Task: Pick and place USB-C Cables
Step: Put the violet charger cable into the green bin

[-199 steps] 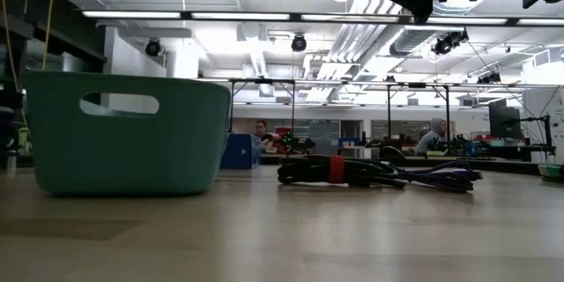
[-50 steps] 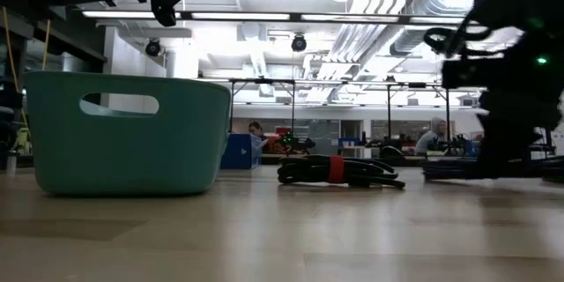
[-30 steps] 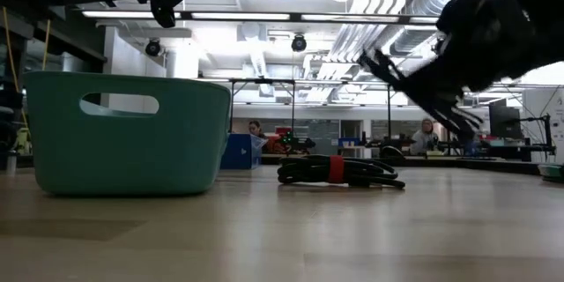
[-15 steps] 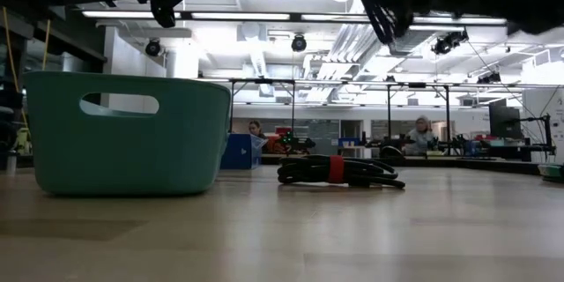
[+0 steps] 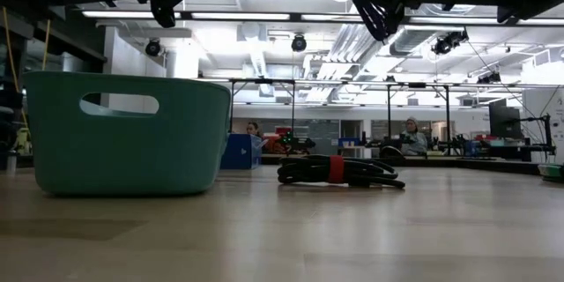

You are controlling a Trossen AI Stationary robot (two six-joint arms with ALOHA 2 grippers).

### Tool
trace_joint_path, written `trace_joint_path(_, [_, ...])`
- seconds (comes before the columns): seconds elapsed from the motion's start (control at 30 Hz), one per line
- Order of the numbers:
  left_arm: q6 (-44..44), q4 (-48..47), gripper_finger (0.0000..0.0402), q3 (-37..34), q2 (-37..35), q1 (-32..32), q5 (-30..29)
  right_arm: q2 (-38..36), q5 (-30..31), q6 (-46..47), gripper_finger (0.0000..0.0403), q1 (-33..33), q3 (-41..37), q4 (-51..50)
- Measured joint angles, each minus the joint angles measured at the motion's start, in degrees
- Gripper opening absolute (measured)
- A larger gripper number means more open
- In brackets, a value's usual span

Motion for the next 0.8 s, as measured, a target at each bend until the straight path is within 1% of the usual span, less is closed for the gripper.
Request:
trace_joint_path(0.13, [-1.05, 0.24, 0.0147, 0.02, 0.68, 0.0, 0.02, 0.0, 0.02, 1.11, 0.0009, 0.0, 0.0, 1.25])
trace_joint_path(0.27, [-2.9, 2.01, 0.0147, 0.04, 4.64, 0.0, -0.06, 0.0, 0.65, 1.69, 0.0005, 0.0, 0.04, 3.37])
trace_joint_path(0.37, [-3.02, 4.54, 0.0147, 1.77, 9.95, 0.0, -0.07, 0.0, 0.74, 2.16, 0.0005, 0.0, 0.04, 5.22])
trace_joint_path(0.57, [-2.75, 4.72, 0.0147, 10.08, 22.9, 0.0, -0.04, 0.8, 0.87, 3.64, 0.0005, 0.0, 0.07, 7.51])
trace_joint_path(0.7, [-2.72, 4.9, 0.0147, 15.69, 30.79, 0.0, 0.43, 4.87, 0.87, 4.68, 0.0005, 0.0, 0.09, 13.18])
trace_joint_path(0.8, [-3.2, 5.41, 0.0147, 18.97, 35.84, -0.06, 3.14, 8.72, 0.87, 5.04, 0.0005, 0.0, 0.65, 16.6])
